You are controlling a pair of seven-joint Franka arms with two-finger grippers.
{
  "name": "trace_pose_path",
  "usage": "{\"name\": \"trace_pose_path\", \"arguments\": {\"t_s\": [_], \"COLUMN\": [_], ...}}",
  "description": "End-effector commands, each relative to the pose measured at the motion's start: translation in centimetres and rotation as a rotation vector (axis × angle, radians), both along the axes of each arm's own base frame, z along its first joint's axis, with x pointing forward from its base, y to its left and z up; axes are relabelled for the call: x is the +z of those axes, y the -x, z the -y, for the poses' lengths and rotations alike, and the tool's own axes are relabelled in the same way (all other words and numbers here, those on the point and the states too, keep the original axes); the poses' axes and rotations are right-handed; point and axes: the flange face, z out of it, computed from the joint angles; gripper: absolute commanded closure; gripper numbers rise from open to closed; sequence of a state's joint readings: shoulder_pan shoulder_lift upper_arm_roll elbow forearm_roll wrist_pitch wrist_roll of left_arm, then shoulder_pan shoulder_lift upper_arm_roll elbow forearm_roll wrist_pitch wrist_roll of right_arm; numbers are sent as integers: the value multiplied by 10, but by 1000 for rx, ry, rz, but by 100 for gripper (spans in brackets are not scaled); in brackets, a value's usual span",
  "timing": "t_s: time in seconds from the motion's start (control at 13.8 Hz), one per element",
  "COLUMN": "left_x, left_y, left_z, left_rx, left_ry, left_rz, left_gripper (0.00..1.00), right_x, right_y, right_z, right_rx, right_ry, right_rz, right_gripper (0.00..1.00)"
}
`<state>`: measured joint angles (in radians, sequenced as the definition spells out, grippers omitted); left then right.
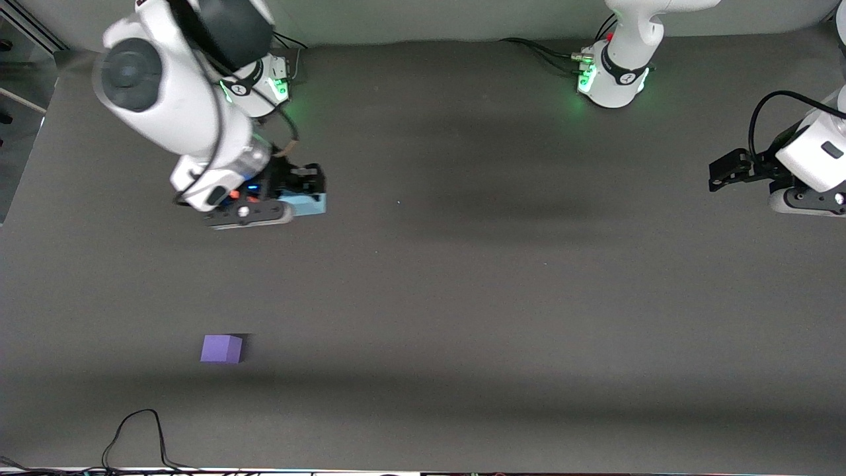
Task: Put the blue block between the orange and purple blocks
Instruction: 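Carry the blue cube with the right gripper toward the purple cube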
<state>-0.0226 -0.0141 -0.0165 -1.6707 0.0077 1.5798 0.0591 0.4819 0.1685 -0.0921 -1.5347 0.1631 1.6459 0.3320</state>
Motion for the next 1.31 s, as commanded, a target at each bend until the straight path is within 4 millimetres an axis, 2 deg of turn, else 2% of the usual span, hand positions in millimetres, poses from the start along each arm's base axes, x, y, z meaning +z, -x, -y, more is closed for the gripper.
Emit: {"name": "trace_pose_path", "arguments": {"t_s": [0.0,0.15,0.36,0.44,0.58,0.73,0.8,0.87,1.09,1.24], "left_x": [4,4,5,6,6,6,5,5,5,5], "left_y": [2,1,-1,-1,-1,-1,-1,-1,-1,0], "left_z": [4,2,2,2,2,3,3,2,2,2], "left_rx": [-12,-10,-8,-8,-3,6,6,7,7,7], "left_ry": [-14,-7,-2,-2,-2,-3,-3,-5,-7,-7], "left_rz": [-4,-4,9,12,12,13,11,10,7,4], "left_gripper": [0,0,0,0,0,0,0,0,0,0], "right_x": [-6,-10,-18,-21,-43,-85,-110,-137,-222,-261], "right_y": [-1,-5,-12,-14,-19,-35,-43,-50,-70,-74], "right_z": [96,163,251,268,282,282,283,297,304,304], "right_rx": [43,51,68,69,44,61,35,2,7,3], "right_ry": [-16,-11,22,23,32,34,7,-42,-131,-102], "right_rz": [-13,-16,-9,-7,-18,-6,-12,-9,-6,-5], "right_gripper": [49,49,49,49,48,48,48,47,46,45]}}
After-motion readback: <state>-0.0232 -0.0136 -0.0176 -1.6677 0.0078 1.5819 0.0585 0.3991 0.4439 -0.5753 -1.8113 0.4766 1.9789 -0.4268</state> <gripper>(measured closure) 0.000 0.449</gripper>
